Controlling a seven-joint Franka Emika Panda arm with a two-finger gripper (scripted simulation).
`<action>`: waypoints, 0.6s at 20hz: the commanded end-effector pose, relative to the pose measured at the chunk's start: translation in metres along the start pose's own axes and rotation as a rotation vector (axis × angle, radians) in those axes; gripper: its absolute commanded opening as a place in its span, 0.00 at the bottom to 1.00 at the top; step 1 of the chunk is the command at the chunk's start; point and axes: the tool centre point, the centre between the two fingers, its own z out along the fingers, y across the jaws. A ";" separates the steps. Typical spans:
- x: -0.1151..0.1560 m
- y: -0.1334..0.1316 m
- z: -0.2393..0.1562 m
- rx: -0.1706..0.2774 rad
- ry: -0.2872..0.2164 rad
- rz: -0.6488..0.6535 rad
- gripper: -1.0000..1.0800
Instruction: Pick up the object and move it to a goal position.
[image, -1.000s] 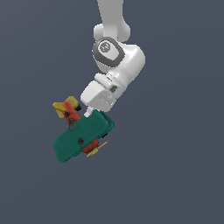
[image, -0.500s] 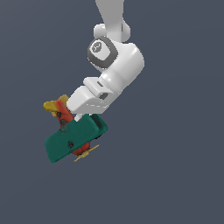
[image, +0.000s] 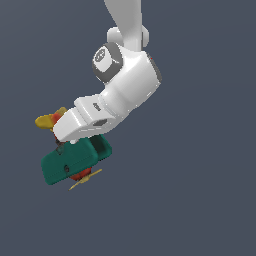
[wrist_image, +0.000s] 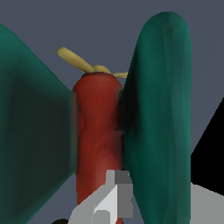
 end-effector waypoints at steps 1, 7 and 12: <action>-0.003 0.011 0.004 0.021 -0.027 -0.001 0.00; -0.006 0.023 0.014 0.058 -0.076 -0.009 0.00; -0.008 0.029 0.019 0.074 -0.099 -0.012 0.00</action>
